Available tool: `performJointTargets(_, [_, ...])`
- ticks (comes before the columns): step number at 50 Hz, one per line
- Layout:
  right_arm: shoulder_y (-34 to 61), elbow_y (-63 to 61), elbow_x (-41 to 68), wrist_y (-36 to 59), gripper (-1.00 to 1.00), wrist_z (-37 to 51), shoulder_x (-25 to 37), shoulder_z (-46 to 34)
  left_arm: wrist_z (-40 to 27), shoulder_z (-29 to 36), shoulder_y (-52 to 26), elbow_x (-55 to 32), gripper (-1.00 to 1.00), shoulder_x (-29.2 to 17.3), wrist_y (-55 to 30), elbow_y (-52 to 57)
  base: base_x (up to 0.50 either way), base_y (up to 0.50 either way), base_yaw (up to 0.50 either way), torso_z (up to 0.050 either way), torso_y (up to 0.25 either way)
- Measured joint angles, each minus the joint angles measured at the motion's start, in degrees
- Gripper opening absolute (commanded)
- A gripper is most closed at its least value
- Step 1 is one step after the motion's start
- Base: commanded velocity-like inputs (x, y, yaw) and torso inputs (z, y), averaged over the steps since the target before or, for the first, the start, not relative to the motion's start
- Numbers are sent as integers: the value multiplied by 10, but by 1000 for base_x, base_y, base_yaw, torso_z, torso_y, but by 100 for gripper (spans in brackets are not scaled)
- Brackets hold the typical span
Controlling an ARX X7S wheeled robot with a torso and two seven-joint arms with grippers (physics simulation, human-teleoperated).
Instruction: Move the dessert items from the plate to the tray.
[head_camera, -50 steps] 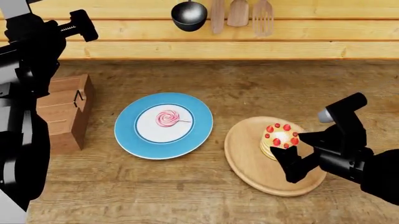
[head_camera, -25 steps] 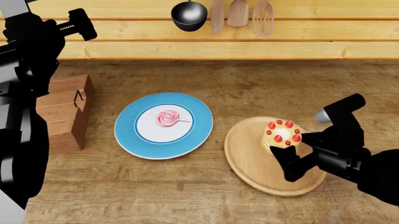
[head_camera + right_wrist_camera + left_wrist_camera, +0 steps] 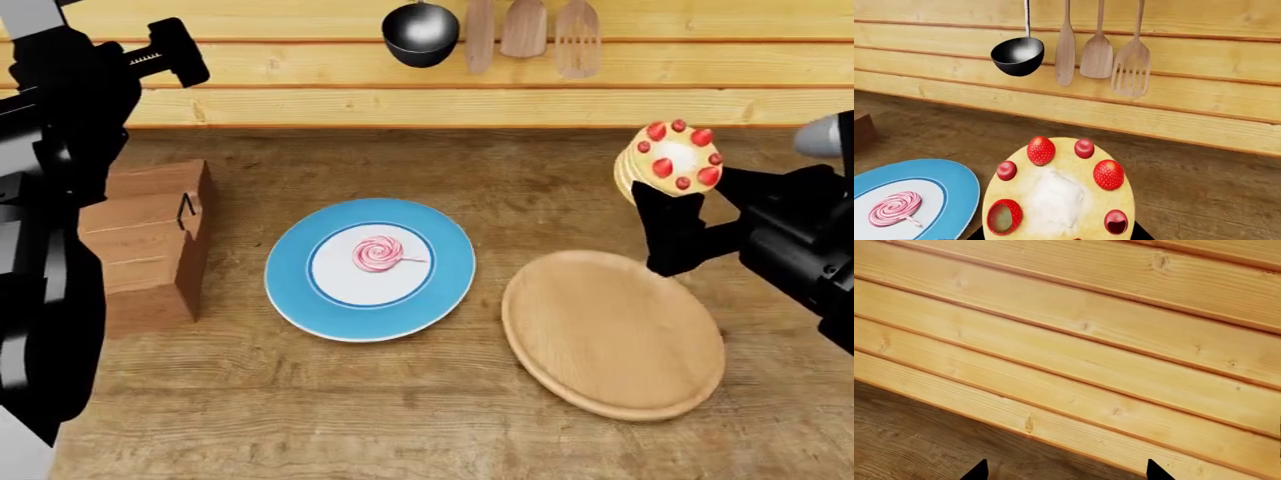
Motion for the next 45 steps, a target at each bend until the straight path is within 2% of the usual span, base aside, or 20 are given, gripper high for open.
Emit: performJointTargets(45, [-1, 0, 3, -20, -100, 4, 3, -5, -1, -2, -5, 4, 100, -2, 7, -10, 18, 500, 0, 0, 0])
